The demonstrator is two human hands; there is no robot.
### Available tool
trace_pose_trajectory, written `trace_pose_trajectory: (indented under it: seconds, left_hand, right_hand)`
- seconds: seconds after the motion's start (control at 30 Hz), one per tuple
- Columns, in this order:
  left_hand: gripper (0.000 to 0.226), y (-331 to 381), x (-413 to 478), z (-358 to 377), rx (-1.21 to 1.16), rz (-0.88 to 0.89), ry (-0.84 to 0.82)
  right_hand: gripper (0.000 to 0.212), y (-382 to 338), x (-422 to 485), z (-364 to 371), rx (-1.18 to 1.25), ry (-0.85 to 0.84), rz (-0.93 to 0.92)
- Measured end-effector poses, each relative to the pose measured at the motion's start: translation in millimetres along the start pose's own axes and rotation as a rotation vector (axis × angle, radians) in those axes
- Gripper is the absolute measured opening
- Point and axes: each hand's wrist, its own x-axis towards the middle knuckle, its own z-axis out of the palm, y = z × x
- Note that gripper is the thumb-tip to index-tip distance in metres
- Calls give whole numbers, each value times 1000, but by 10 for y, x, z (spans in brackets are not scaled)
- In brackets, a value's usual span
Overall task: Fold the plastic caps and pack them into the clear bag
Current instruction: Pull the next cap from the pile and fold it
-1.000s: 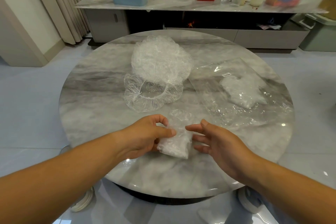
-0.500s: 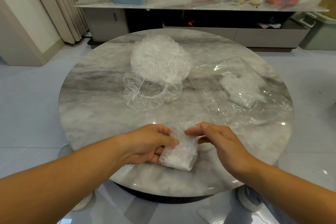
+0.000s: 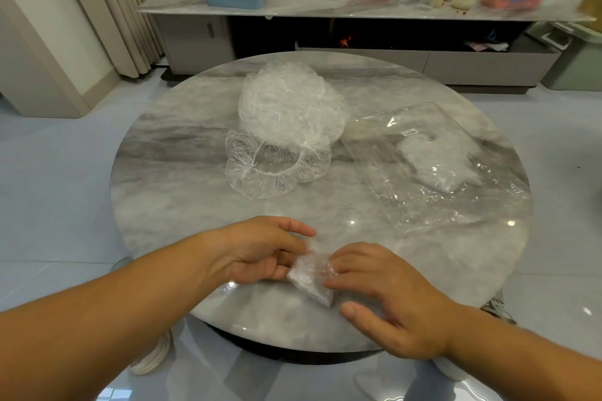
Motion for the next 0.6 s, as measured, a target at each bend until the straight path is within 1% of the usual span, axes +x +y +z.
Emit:
trace_pose_trajectory:
  seconds: [0.13,0.2,0.33,0.47,0.53,0.6]
  left_hand:
    - [25,27,-6,-44,-52,-42,-41]
    - [24,15,1,-29,-17,-28,-50]
    - [40,-47,6,44,213,97,59]
    - [50,-5,-40,41,458,185,78]
    - [49,37,-58,2,615,197,132]
    - [45,57,-74,-23,712,173,166]
  right_hand:
    - [39,12,-51,51,-136,-139,-58]
    - [42,13,-63,84,-175,-192,-77]
    - [51,2,-72,119,-230,-240,-83]
    - [69,-22,-66,133,-260,-217,-65]
    - [70,-34,-63,139,-279,-230,-58]
    - [64,-38,-68,145,-313,-260,-55]
